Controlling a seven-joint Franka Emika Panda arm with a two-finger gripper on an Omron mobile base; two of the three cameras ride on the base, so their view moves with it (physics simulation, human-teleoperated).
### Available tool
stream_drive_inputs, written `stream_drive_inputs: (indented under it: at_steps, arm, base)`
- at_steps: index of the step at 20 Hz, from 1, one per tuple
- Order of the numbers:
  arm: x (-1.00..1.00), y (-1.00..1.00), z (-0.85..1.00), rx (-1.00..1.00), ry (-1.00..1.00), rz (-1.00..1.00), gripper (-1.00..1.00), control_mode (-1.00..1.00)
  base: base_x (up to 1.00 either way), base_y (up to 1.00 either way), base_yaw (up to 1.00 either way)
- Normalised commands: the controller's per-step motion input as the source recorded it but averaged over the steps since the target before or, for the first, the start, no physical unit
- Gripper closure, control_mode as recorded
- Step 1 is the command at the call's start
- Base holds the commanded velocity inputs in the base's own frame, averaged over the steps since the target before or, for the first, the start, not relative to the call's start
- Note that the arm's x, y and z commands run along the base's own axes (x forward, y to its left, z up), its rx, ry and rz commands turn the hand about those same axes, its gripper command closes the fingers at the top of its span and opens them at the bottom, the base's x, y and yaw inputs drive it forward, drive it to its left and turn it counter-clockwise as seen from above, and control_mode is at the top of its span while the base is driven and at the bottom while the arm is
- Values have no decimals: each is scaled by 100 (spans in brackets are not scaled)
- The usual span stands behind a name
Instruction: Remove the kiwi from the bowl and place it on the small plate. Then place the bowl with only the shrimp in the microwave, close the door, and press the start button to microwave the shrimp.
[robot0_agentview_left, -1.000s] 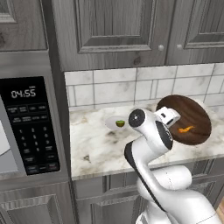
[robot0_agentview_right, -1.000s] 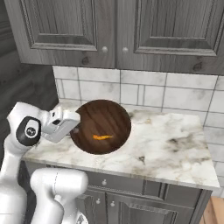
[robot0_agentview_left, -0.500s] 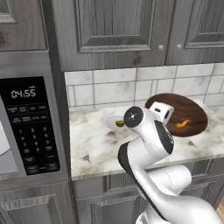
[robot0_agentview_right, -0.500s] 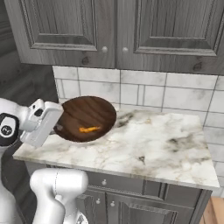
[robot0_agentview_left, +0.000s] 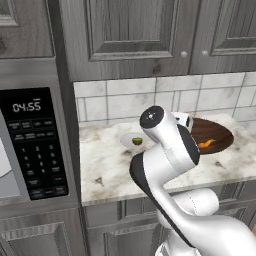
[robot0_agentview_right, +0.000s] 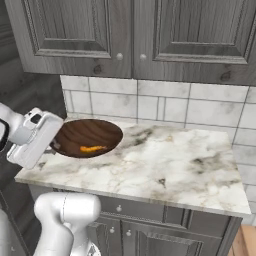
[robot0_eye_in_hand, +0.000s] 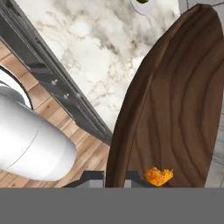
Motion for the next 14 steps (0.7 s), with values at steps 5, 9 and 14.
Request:
stream_drive_inputs:
  at_steps: [5, 9, 14]
  arm:
    - [0, 0, -20, 0, 13, 0, 100, -100]
    - [-21, 0, -12, 0, -1, 0, 100, 100]
    - [0, 0, 0, 0, 0, 0, 100, 100]
  base:
    - [0, 0, 0]
    - [-25, 0, 0]
    - [-100, 23, 0]
